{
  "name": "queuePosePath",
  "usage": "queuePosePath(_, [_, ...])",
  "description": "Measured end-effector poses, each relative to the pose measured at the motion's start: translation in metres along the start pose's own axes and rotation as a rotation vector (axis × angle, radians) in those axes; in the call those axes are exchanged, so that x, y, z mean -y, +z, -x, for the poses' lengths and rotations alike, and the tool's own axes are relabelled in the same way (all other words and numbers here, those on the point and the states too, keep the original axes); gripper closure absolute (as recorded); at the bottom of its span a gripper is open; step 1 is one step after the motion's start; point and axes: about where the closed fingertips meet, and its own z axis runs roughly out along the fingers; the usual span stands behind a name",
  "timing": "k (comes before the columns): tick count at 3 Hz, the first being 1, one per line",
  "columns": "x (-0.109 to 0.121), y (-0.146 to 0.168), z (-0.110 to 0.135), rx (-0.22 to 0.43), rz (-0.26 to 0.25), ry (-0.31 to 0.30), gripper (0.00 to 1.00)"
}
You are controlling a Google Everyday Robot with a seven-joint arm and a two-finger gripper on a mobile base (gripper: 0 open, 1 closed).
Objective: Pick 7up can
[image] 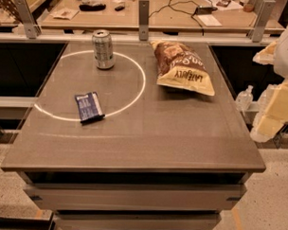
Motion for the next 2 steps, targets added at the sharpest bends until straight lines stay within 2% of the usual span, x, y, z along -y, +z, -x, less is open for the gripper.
queuePosePath(1, [0.0, 0.0, 0.0, 0.0, 0.0, 0.0, 0.0])
queuePosePath(2, [0.0003, 0.0002, -0.0002, 0.079, 0.024, 0.005, 0.0])
